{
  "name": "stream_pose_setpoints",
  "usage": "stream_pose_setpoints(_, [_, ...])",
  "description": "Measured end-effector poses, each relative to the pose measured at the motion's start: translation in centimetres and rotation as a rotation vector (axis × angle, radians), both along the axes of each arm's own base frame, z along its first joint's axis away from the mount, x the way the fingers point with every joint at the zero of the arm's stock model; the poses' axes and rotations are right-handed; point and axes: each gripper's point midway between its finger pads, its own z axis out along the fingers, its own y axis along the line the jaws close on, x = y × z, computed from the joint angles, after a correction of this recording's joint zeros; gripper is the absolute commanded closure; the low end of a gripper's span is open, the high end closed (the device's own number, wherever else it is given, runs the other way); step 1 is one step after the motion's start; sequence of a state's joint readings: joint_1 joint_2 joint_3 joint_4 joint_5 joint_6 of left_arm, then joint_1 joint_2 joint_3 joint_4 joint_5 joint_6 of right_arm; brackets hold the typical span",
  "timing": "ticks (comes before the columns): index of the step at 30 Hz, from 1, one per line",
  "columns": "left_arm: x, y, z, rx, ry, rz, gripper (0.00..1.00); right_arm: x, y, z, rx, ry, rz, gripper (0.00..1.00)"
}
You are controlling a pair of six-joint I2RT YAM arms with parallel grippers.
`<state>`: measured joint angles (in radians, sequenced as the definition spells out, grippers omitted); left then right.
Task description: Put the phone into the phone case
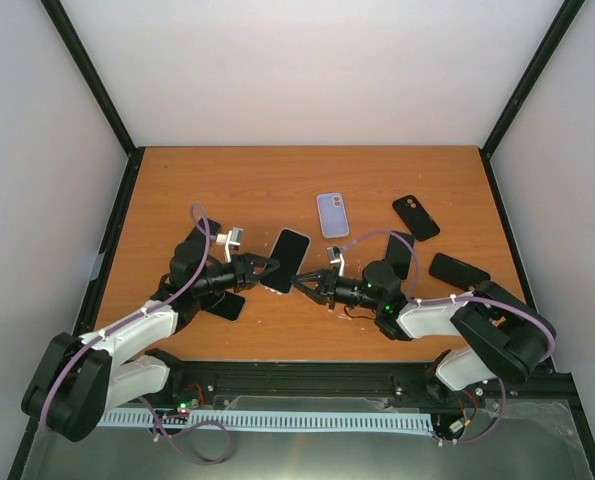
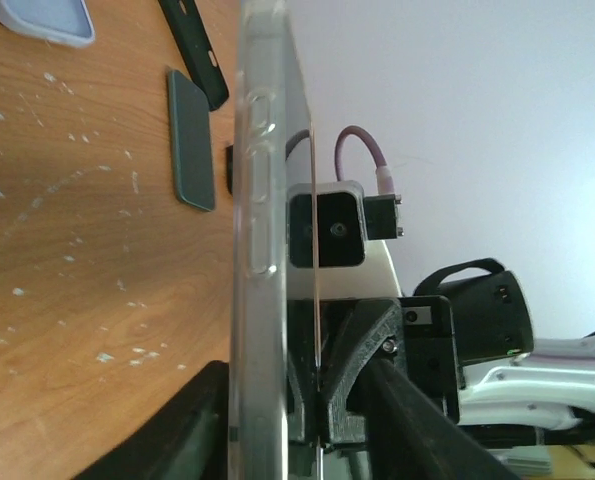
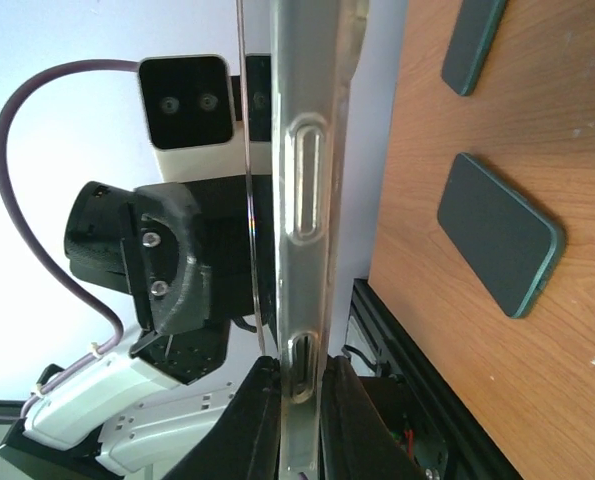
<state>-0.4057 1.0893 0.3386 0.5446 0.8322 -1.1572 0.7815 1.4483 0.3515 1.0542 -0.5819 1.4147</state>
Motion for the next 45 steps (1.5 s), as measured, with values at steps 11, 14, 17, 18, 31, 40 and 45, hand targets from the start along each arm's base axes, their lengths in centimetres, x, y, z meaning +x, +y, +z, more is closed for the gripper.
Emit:
stream_pose_setpoints(11, [1.0,1.7,-3.9,0.160,0.119,0.132,0.01,-2.0,-1.3,-5.9,-0.157,0.077,0.041,0.97])
stream_pose_setpoints(14, [1.6,2.6,-5.2,0.232,0.180,0.197,0.00,-2.7,-1.7,-7.5,-0.211,0.101,0.065,0.97])
stream_pose_setpoints(17, [2.1,3.9,-6.5,0.314,0.234,0.272,0.01,-3.4,-2.0,-8.9,-0.263,0.115,0.095,0.97])
stream_pose_setpoints(18, [2.3,4.3,-6.9,0.340,0.250,0.297,0.01,-3.6,-2.1,-9.3,-0.282,0.121,0.104,0.97])
stream_pose_setpoints(31, [2.3,8.8,-11.5,0.583,0.415,0.478,0.01,-4.2,-4.1,-14.0,-0.564,0.194,0.136,0.72])
stream_pose_setpoints(40, [3.3,8.9,-10.3,0.635,0.347,0.461,0.01,0.5,-6.5,-11.9,-0.805,0.051,-0.003,0.57])
stream_pose_setpoints(45, [4.0,8.7,-8.4,0.648,0.244,0.442,0.00,4.0,-9.5,-11.1,-0.938,-0.005,-0.127,0.60])
